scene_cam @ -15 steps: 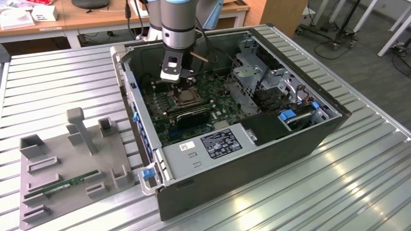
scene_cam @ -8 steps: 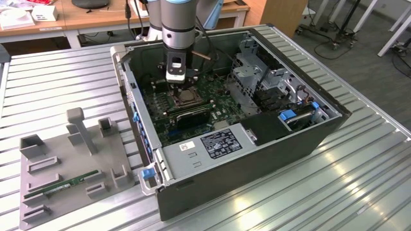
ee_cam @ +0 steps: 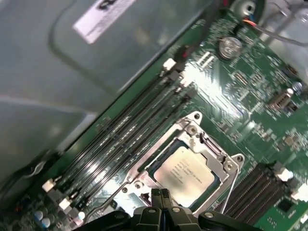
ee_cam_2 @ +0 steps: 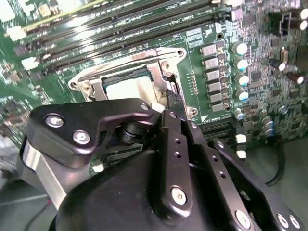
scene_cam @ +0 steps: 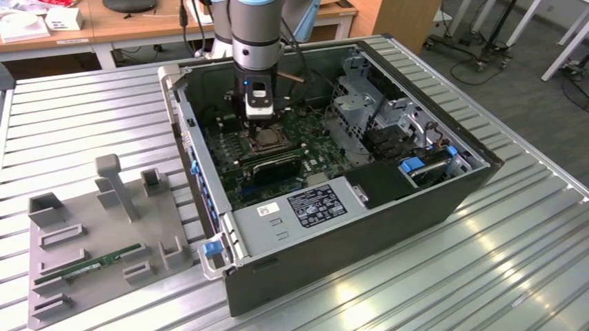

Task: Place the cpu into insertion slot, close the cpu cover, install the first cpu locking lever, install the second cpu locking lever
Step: 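Close the cpu cover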

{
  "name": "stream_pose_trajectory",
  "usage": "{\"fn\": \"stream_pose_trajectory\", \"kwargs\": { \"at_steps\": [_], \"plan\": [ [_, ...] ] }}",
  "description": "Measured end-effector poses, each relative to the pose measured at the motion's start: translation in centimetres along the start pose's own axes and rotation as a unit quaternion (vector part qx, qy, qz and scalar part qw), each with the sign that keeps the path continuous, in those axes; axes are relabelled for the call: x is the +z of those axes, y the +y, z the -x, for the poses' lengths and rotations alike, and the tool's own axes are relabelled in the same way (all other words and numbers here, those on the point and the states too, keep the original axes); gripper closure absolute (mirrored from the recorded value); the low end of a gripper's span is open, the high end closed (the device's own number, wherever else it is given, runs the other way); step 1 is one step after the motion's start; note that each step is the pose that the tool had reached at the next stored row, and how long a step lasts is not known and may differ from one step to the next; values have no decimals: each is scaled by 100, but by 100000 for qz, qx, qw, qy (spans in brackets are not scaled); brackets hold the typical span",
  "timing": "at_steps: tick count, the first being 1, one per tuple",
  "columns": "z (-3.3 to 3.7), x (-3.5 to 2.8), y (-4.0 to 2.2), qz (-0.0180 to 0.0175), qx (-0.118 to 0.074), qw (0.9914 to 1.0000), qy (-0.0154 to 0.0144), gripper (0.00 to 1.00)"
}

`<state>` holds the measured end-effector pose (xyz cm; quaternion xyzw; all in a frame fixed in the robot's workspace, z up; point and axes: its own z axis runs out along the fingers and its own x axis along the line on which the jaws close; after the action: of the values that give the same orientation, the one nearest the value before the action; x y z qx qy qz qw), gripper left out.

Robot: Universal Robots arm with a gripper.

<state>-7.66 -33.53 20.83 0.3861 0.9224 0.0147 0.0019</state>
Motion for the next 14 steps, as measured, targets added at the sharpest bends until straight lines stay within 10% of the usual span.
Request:
{"fn": "stream_pose_trajectory", "kwargs": {
  "at_steps": [7,14],
  "plan": [
    [0,0,0,-48,-6368,99797,182,89],
    [0,2,0,-101,-12658,99195,360,89]
  ]
}}
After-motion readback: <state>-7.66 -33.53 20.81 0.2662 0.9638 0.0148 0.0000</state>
